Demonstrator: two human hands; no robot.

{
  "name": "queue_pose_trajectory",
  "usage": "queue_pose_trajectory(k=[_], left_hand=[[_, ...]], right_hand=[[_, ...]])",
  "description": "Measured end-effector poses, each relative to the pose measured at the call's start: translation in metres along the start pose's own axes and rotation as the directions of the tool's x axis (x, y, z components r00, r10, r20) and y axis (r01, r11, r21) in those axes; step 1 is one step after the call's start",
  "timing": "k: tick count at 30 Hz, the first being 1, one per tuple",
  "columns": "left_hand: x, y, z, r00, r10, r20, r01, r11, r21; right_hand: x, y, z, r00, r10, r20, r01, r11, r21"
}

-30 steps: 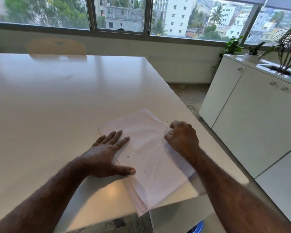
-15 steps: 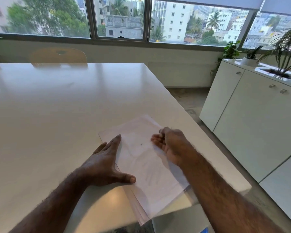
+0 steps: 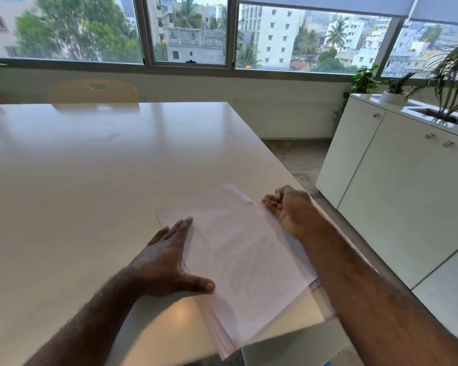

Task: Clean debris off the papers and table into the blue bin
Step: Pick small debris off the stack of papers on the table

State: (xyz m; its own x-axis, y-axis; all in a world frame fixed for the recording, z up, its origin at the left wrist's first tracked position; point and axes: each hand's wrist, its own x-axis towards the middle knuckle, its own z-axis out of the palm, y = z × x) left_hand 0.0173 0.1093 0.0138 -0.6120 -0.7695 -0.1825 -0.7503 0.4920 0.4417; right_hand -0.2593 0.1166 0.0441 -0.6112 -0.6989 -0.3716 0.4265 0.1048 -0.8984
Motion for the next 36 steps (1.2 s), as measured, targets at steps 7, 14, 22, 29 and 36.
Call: queue_pose_trajectory(k=[7,14,22,29,36], left_hand=[[-0.001,-0.001,0.001,1.0,-0.007,0.022,0.007,1.0,0.006],[0.0,-0.001,-0.001,0.999,0.049,-0.003,-0.049,0.998,0.033],[0.002,-0.007,0.0,0.994,0.106,-0.014,-0.106,0.994,0.016],[0.004,-0.013,-0.003,0.988,0.157,-0.011,-0.158,0.985,-0.066],[0.001,-0.015,-0.003,0.985,0.168,0.036,-0.166,0.985,-0.055]], right_hand=[[-0.035,0.039,0.029,0.853,0.215,0.476,-0.249,0.969,0.008],[0.028,-0.008,-0.027,0.975,-0.208,-0.08,0.212,0.977,0.037],[-0.014,0.027,-0.06,0.797,-0.6,0.072,0.538,0.651,-0.535],[-0.045,0.038,-0.074,0.749,-0.623,0.223,0.551,0.4,-0.733],[-0.052,0.049,-0.061,0.715,-0.645,0.272,0.56,0.294,-0.774]])
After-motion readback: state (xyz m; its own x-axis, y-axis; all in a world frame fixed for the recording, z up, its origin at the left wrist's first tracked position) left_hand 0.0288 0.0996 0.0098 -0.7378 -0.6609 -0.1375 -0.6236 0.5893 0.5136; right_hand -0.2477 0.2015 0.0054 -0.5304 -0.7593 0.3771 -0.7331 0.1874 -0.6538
